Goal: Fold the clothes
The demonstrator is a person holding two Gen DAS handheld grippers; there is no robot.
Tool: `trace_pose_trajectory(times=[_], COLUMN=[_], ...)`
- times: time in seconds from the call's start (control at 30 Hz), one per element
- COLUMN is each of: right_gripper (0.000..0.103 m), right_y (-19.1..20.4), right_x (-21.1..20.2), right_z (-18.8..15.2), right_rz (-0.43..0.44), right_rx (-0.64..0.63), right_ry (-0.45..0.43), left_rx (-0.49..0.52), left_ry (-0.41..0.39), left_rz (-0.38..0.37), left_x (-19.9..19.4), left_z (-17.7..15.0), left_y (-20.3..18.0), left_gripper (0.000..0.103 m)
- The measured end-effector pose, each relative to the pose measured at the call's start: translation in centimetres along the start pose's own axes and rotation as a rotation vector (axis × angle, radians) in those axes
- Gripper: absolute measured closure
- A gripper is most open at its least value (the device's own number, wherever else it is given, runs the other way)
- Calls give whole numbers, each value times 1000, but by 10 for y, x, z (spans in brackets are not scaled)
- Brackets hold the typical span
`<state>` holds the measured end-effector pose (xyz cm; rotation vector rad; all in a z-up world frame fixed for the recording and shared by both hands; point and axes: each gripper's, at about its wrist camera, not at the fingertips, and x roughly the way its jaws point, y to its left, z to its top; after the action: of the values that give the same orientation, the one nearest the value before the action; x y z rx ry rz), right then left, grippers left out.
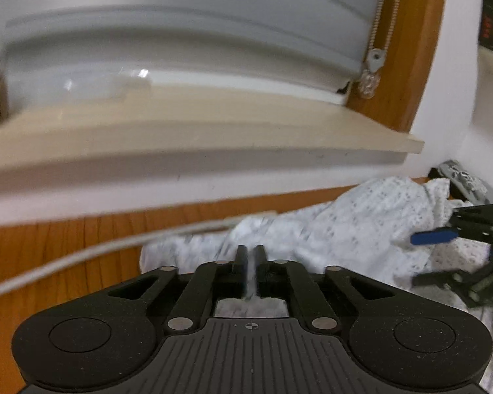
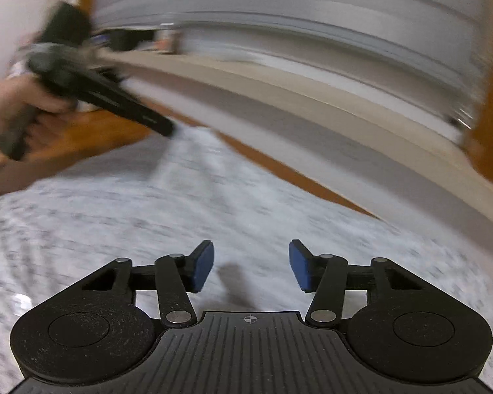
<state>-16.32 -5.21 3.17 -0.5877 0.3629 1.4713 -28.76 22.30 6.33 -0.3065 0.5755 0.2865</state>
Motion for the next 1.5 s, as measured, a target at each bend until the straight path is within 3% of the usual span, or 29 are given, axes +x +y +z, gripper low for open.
trace_pose_trajectory(times=[0.2, 0.37, 0.47, 0.57, 0.63, 0.93, 1.33, 1.5], right_gripper=[58, 60, 60, 60, 60, 60, 64, 86], right_y=[65, 85, 77, 57, 45, 71, 37, 31], right_x=[15, 40, 50, 49, 46, 60, 73, 73], right_z=[31, 46, 50, 50, 50, 51, 53, 58], right_rz=[90, 105, 44, -88, -107, -46, -82, -40], right_rx=[-167, -197, -213, -213, -209, -444, -405, -342], right_ry=[13, 47, 87, 106, 119, 159, 223, 226], left_rx=[-1, 26, 49, 57, 68, 34, 17, 11], left_ry=[-16, -45, -52, -64, -61, -55, -44, -46], left_rz=[-29, -27, -45, -60, -66, -90, -95, -97], left_x=[6, 4, 1, -2, -3, 0, 2, 1], left_z=[-16, -17, -18, -19, -19, -21, -23, -24], left_y=[16, 9, 5, 5, 3, 9, 12, 14], left_gripper=[87, 81, 81, 73, 71, 71, 71, 71])
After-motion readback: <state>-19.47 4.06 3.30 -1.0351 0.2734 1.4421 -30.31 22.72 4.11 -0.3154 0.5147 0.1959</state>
